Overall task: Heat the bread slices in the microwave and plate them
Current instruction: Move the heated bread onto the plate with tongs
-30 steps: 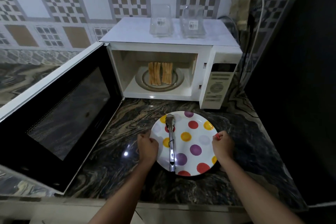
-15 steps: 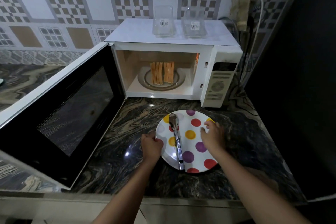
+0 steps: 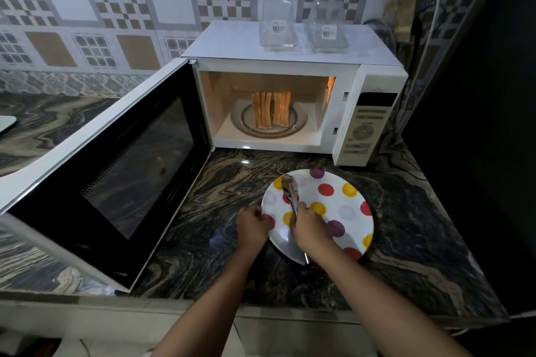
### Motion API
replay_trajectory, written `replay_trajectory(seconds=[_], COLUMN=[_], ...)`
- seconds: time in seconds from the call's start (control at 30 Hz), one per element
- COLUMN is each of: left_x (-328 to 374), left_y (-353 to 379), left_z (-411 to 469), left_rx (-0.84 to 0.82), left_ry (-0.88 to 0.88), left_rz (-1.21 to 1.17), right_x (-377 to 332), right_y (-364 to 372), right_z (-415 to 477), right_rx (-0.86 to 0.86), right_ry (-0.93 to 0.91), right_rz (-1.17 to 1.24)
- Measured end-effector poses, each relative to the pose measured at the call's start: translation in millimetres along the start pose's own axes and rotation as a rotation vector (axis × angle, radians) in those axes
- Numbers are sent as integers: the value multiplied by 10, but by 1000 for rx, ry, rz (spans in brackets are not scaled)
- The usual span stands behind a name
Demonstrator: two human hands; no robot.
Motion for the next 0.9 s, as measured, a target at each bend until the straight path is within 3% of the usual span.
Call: replay_trajectory(seconds=[0.1,0.2,0.33,0.4,0.53,0.73,0.9], left_x=[40,115,365,503,590,476,505], left_y=[-73,-170,-322,-411,-483,-585,-647], left_z=[46,191,313,342,403,495,481], left_rx=[-125,-74,-211,-286,-271,-216,-299], left_ry=[-86,-134,-140,-92,-57,-91,-87], left_rz=[31,-65,-662,-826,-831,-908,-1000], right_x=[-43,-158,-401,-505,-544,-436,-550], right_y=[-84,-204,-348,-384,-412,-538,-489], right_z=[-17,-32,-65,-92,-142,-206,-264], right_rx=[-23,-31,-70,-63,-82,-307,-313], right_ry=[-30,-141,-293,-331,-350,-247,-204], right_rz=[58,119,134,132,148,168,253])
Point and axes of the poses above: each hand's wrist, its own z-axis towards the middle knuckle, its own y-axis out of the palm, x = y × z, the point moved 2 cm from there along z, towards the middle knuckle, and after that the axes turned 15 degrees about z, right-handed, at the moved point
